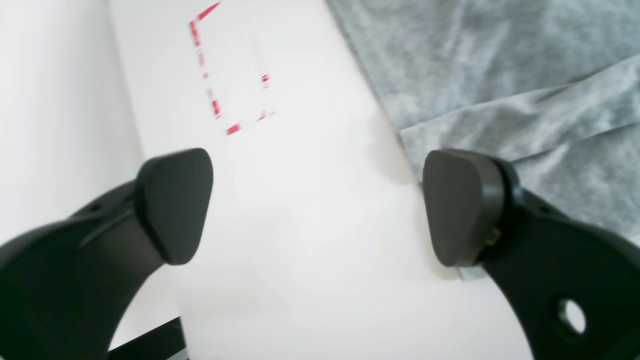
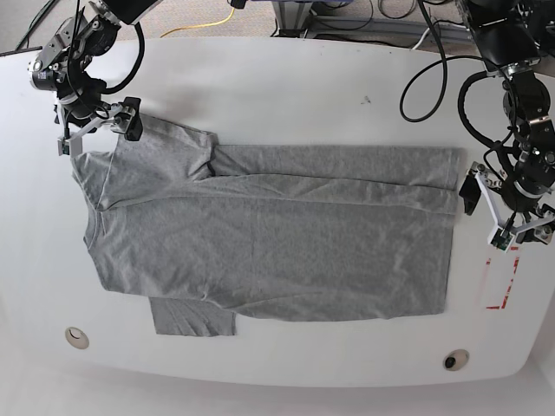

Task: Layout the t-shirt on the table in an organized manner, then fold the t-shirt properly
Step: 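Open both grippers to release the folded edge and raise them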

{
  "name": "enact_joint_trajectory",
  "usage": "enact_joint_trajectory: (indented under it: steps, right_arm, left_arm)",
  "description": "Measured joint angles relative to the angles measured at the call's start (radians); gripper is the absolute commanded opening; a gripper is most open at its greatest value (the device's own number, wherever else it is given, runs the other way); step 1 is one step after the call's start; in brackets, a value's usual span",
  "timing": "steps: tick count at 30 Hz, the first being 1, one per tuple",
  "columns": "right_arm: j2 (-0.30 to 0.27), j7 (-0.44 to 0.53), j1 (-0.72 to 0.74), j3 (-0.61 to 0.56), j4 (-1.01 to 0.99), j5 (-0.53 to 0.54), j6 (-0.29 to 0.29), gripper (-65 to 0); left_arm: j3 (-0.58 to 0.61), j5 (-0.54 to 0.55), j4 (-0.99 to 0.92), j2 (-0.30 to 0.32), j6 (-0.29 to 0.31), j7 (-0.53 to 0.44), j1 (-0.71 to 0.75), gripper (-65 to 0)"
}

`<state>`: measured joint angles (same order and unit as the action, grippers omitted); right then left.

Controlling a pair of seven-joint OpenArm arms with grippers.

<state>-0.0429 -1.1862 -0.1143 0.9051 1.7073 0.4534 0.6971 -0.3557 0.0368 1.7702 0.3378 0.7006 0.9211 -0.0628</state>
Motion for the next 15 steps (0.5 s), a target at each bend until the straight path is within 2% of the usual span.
enact_joint_trajectory:
  steps: [6,15]
  right_arm:
    - [-0.015,0.005,-0.004,-0.058,-0.053,-0.008,-0.005,0.0]
    - [0.019,0.054,-0.013,-0.099,-0.066,0.019,0.002,0.0]
  left_arm:
    - [0.000,0.001,0.000,-0.003,0.001,0.002,0.008,0.0]
    - [-0.002,0.000,0.000,-0.002,0.000,0.003,0.008,0.0]
